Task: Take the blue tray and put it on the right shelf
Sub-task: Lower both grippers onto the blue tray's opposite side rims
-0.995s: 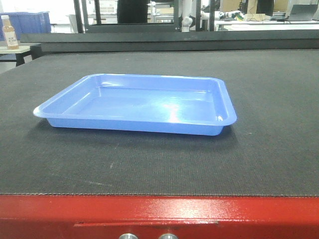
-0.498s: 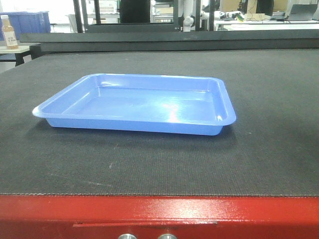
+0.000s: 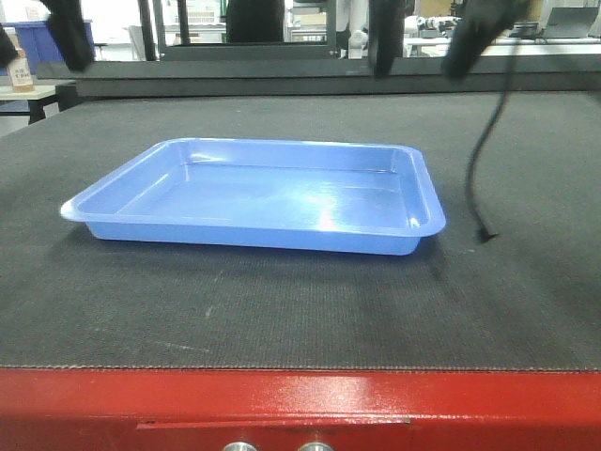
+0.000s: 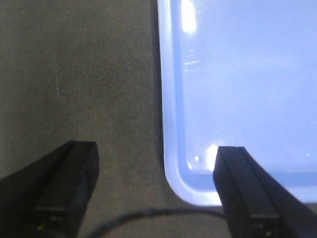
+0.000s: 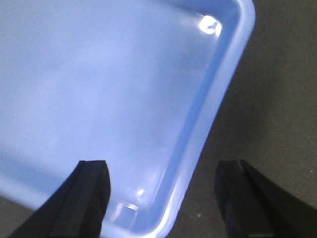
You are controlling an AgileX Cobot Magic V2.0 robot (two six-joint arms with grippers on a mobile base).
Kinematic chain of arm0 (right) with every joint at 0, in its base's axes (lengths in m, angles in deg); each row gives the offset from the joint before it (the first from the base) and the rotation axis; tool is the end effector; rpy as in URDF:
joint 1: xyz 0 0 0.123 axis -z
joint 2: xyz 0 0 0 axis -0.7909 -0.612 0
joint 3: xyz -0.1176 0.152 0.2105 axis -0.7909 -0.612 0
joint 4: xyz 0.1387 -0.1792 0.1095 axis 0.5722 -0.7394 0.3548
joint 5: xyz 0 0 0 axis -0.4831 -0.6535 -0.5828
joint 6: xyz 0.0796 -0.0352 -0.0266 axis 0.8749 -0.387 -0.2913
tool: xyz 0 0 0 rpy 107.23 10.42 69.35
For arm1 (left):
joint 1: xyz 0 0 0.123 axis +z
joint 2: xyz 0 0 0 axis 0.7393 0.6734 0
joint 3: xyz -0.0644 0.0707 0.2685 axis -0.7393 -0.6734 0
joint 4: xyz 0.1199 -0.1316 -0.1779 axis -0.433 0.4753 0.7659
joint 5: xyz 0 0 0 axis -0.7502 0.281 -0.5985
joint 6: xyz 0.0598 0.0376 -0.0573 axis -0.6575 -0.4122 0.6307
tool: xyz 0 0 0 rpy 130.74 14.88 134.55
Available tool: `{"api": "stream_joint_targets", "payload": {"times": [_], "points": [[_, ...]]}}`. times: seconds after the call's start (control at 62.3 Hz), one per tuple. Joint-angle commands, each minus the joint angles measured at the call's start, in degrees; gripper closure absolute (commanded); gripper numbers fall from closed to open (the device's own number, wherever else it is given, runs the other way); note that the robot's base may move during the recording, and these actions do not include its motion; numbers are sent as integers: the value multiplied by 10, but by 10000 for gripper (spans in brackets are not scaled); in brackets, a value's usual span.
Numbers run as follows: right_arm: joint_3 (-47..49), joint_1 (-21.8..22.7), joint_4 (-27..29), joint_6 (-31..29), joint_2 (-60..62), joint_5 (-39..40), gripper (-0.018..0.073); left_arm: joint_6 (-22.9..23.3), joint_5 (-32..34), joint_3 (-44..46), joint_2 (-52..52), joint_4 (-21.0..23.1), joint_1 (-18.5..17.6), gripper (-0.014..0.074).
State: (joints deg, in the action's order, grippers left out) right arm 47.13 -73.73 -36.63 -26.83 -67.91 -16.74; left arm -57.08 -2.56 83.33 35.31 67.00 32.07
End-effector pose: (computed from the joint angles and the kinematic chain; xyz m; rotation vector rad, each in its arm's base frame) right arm 0.3841 0.1540 0.3207 -0.1479 2.7003 0.2401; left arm 0.3611 -0.0986 0.3322 0.3253 2.5927 -0.0722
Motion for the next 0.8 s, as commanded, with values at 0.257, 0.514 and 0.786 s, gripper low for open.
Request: {"api": "stream_joint_targets", "payload": {"times": [0.257,0.514,0.786], "points": [[73,9,-28,73,-69,-11,1,53,14,87,87,-1,2,200],[73,10,-34,108,-73,23,1,54,8,138,156,21,11,200],[73,10,-37,108,-103,23,1,40,10,161,192,66,33,218]]}}
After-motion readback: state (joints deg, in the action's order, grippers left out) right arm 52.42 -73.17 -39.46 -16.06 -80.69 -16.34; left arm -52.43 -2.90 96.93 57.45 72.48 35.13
